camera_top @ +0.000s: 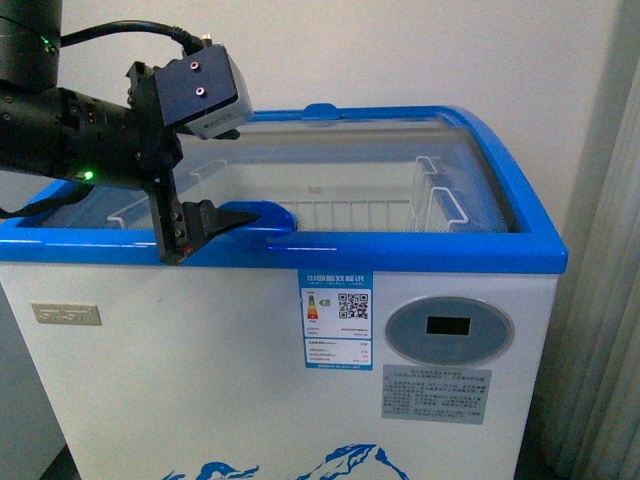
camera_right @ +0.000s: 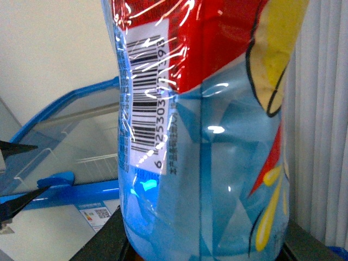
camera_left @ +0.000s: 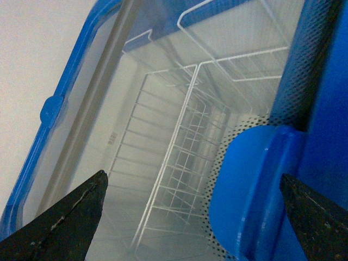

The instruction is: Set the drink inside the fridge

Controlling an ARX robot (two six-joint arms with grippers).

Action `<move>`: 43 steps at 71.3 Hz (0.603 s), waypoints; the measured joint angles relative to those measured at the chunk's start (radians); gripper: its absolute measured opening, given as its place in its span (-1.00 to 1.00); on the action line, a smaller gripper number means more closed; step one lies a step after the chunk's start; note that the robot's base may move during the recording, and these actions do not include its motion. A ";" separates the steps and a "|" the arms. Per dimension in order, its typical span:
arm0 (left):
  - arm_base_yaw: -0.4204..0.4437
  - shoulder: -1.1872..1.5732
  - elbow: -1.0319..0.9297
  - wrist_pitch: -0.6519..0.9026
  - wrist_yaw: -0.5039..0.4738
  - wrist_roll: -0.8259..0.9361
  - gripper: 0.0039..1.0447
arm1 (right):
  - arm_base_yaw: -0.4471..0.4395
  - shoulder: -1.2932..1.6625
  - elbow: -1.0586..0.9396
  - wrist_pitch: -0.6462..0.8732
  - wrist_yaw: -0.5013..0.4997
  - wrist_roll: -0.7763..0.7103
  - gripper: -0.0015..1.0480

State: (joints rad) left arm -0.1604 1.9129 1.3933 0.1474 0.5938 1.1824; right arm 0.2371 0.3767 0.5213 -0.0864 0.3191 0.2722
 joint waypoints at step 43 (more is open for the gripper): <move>-0.007 0.483 0.753 -0.032 -0.252 -0.041 0.85 | 0.000 0.000 0.000 0.000 0.000 0.000 -0.24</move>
State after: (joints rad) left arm -0.1673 2.3959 2.1460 0.1150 0.3416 1.1412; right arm 0.2371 0.3767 0.5213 -0.0864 0.3187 0.2718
